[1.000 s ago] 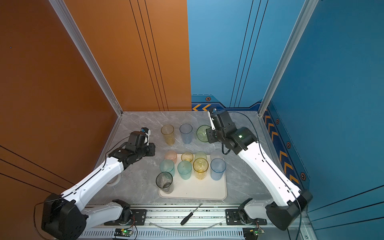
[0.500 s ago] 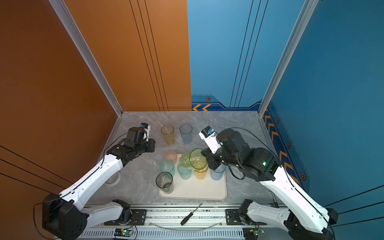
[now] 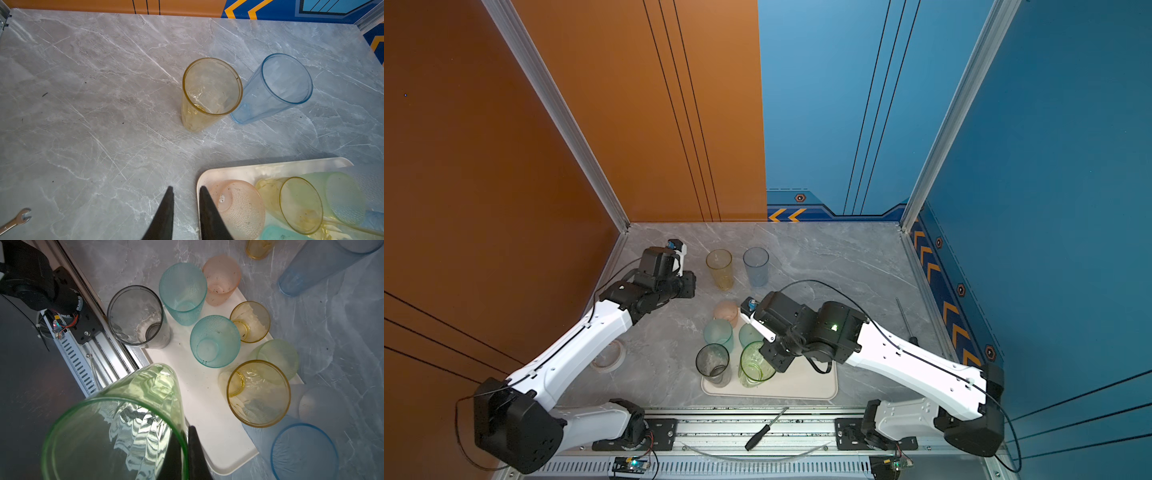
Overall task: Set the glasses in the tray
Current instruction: 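Lift the green cup with right gripper and carry it over the tray, then lower the green cup onto the tray beside the grey cup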
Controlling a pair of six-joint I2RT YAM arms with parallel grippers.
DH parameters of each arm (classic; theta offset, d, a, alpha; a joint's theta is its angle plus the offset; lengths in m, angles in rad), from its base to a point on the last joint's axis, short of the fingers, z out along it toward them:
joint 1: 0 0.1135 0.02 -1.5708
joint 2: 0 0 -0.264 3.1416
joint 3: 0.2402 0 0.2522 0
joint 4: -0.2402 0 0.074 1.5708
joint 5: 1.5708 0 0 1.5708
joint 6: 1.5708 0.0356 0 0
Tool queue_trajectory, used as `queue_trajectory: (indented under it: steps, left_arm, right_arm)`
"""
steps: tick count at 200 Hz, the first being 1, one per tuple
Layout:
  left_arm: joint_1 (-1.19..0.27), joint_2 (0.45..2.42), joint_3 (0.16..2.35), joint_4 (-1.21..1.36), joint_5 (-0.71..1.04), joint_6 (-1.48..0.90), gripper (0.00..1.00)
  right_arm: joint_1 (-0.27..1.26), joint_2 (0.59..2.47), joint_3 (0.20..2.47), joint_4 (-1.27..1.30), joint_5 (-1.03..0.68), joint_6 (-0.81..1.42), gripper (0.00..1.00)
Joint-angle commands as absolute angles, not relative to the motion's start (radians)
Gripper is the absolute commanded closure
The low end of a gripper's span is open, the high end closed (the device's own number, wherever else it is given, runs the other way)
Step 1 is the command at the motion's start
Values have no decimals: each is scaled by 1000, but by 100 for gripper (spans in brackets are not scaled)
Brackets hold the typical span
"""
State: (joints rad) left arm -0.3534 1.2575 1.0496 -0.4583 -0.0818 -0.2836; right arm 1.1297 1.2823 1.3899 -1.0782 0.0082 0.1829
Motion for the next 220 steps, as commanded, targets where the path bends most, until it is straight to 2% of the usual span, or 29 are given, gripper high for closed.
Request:
queue_trajectory:
  steps: [1,97,220]
  left_arm:
    - [-348,1260,1073,-479,-95,-268,76]
    - [-348,1259,1062,-479,-95,-267,76]
    - [-347,1264,1054,-482,-98,-260,76]
  right_arm:
    - [1145,1326,1381,-1040,45,209,100]
    - [1148,1477,1380,-1045,130,225,100]
    - [1126,1542,1346,-981,85,235,100]
